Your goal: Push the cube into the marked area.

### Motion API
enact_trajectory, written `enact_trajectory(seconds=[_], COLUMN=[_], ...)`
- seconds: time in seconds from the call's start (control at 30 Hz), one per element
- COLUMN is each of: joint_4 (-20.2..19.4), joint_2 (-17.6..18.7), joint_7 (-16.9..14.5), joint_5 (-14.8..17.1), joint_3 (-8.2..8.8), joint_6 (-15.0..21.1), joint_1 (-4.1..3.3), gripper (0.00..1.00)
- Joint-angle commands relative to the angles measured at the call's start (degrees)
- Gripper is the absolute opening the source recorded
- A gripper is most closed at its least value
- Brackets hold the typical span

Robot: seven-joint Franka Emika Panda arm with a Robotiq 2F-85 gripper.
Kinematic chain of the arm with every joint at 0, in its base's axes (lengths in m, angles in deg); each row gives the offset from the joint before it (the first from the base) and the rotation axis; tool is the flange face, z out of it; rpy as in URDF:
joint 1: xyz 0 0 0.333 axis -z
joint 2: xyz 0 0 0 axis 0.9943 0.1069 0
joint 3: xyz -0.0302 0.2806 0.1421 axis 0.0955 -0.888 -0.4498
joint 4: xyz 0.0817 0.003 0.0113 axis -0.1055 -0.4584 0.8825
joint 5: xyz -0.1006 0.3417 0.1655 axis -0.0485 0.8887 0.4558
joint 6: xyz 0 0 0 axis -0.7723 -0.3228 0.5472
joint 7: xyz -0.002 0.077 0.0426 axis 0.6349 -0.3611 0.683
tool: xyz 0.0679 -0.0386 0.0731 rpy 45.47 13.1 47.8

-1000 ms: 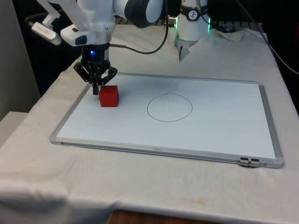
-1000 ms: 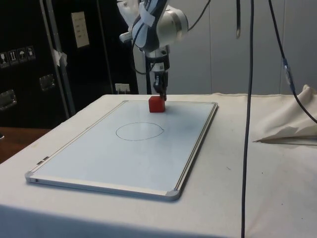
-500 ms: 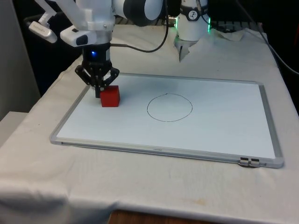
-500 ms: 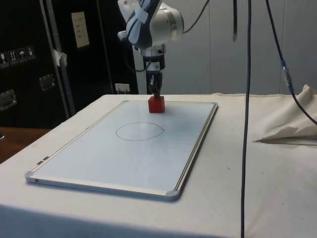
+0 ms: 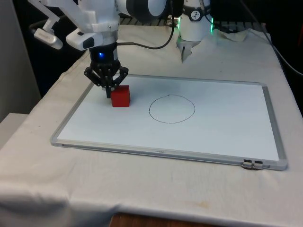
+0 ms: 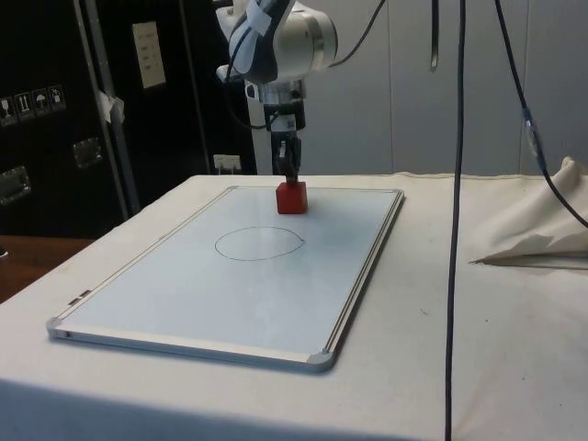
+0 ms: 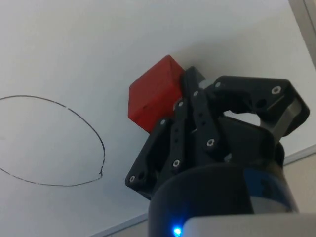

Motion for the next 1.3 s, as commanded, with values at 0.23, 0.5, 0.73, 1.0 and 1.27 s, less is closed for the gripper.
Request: enact_trajectory(seconds=[0.23,0.5,0.73,1.0,1.27], joint_4=[-0.5,-0.6,-2.1,-3.6,-3.6], joint_2=[-0.6,-0.5,-2.3,-4.1,-4.5], joint_7=[-0.7,-0.5,-0.4,-0.6,-0.8], joint_5=[0.7,0.3,0.6,1.5,3.4], joint_3=[-0.34,0.23,0.34,-0.06,-0.86], joint_6=[-3.2,-5.0,-7.2,-9.2,-11.1], joint_1=[0.29,0.06,-0.17,-0.11,-0.29], gripper=[0.0,0.0,0.0,0.0,0.0])
